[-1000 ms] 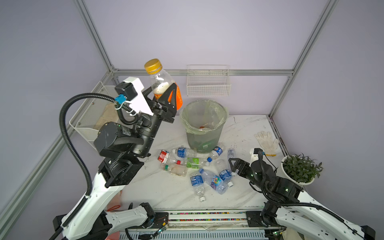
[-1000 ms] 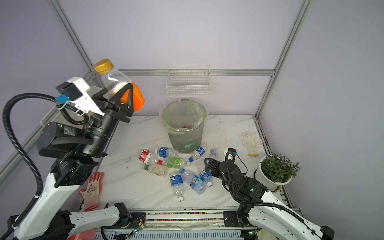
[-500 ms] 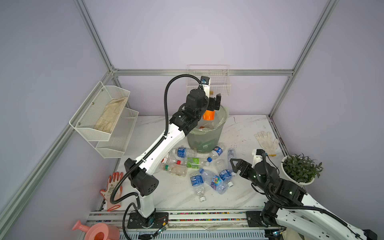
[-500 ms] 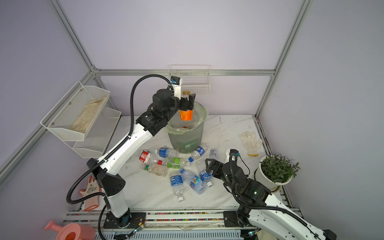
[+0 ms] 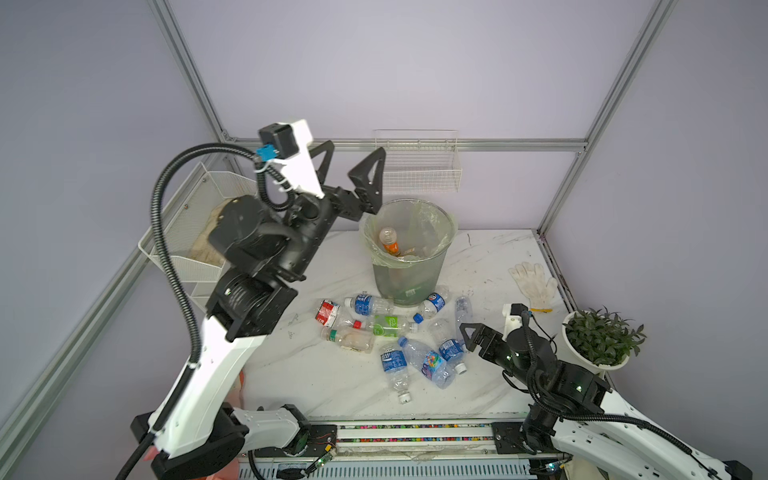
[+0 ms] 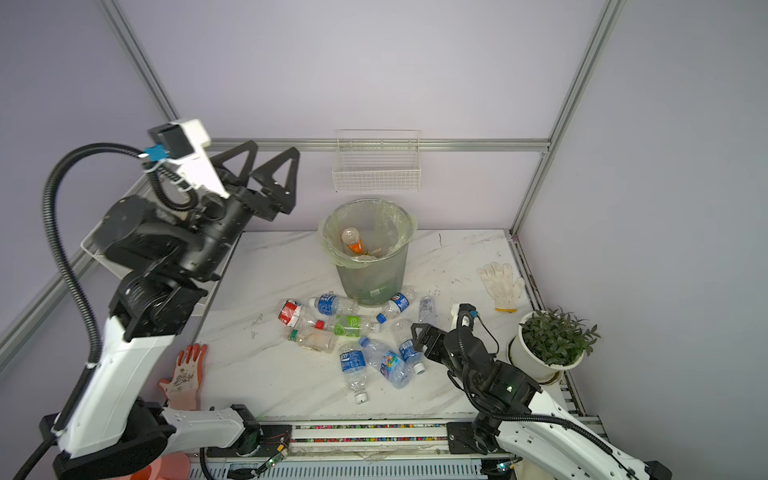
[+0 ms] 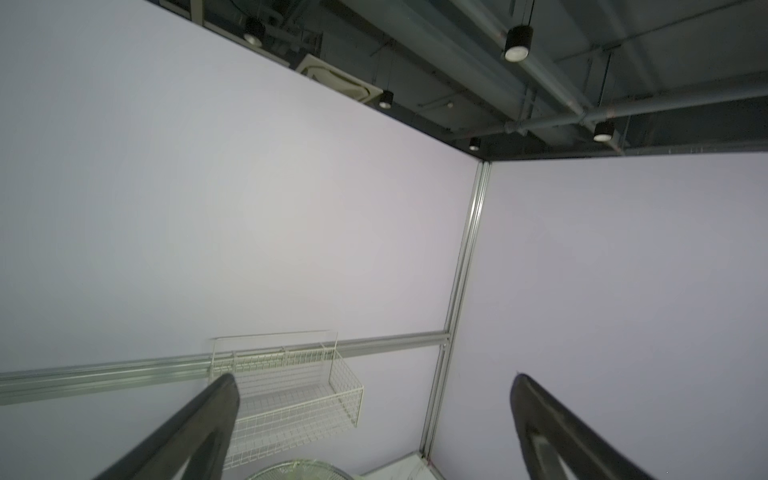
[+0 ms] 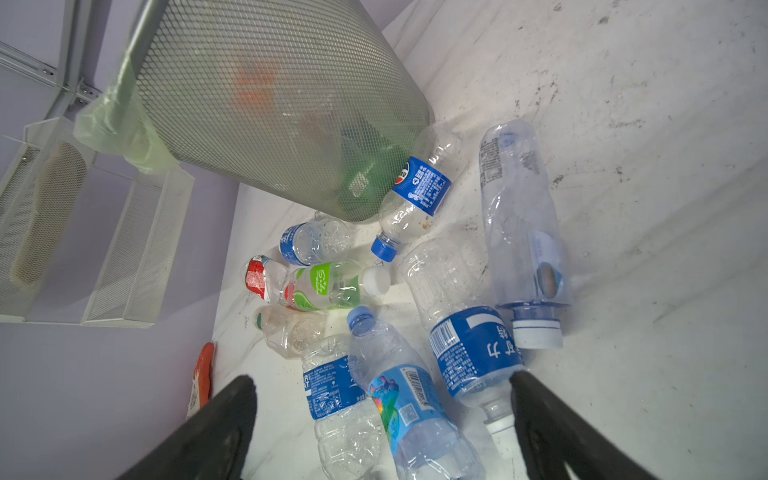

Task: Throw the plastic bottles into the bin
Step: 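Open the left gripper over the bin to drop the bottle, then draw the left gripper back beside the pile while the right gripper reaches toward the bottles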

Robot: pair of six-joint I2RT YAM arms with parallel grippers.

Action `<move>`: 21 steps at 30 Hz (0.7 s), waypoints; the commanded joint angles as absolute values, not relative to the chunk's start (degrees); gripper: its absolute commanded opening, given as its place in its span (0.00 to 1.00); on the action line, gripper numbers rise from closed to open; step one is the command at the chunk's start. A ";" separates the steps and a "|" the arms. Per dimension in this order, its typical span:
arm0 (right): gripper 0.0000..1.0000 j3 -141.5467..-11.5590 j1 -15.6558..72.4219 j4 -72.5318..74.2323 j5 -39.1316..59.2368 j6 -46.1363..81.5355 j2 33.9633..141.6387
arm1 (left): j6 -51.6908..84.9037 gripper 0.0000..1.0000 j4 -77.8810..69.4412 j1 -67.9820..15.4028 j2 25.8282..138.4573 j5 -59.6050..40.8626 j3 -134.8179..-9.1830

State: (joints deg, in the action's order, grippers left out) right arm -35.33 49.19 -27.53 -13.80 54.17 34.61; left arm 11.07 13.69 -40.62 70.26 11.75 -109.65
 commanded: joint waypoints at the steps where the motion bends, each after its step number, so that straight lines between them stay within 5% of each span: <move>1: 0.97 -35.52 49.13 -26.19 -13.22 54.89 35.07 | 11.95 1.00 13.54 -40.60 69.16 10.96 -101.30; 21: 0.97 -33.63 49.16 -22.70 -11.28 51.09 42.25 | 23.09 1.00 22.67 -40.58 40.91 17.20 -63.04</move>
State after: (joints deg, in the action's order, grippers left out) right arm -33.85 49.19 -24.08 -11.79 52.77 41.63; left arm 19.68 20.36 -40.58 42.44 15.57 -67.18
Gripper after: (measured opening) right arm 0.971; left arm 0.997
